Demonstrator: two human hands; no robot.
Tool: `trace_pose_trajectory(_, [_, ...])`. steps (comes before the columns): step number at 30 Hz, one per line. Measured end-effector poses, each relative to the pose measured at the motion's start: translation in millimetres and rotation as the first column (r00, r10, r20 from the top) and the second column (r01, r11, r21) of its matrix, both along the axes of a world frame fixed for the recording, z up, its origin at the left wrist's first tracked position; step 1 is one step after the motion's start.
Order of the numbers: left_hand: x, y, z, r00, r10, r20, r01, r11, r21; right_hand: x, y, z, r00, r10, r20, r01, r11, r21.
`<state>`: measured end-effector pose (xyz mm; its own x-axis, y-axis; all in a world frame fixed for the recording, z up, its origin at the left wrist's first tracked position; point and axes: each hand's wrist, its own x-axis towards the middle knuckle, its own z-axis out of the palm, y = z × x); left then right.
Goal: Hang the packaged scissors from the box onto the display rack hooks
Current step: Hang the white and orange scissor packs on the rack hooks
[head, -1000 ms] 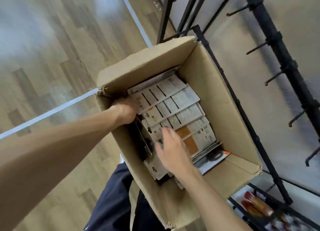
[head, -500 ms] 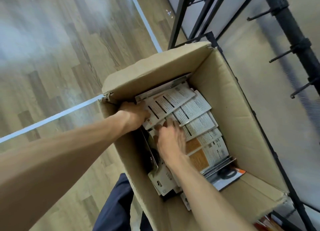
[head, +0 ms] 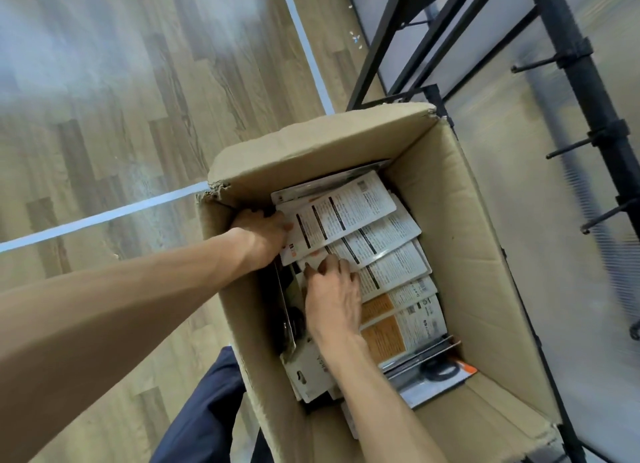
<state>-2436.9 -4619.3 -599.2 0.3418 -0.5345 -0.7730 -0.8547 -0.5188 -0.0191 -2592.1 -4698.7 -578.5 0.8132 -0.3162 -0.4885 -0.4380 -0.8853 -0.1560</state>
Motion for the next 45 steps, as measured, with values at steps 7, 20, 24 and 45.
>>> trace_pose_trajectory(7, [4, -8, 20, 0.973, 0.118, -0.201, -0.135, 0.988, -0.071, -17, -5, 6, 0.999, -0.027, -0.019, 0.027, 1.0, -0.007])
trace_pose_trajectory(20, [-16, 10, 98, 0.907, 0.153, -0.393, -0.317, 0.863, -0.394, -82, -62, 79, 0.998, -0.041, 0.05, 0.039, 0.998, 0.05])
trace_pose_trajectory(24, [-14, 19, 157, 0.923, 0.237, -0.302, -0.347, 0.854, -0.388, -75, -89, 145, 0.973, -0.23, -0.023, 0.231, 0.966, 0.12])
trace_pose_trajectory(45, [-41, 12, 418, 0.93, 0.024, -0.366, -0.359, 0.26, -0.896, -181, -61, 426, 0.514, -0.607, 0.606, 0.549, 0.775, 0.311])
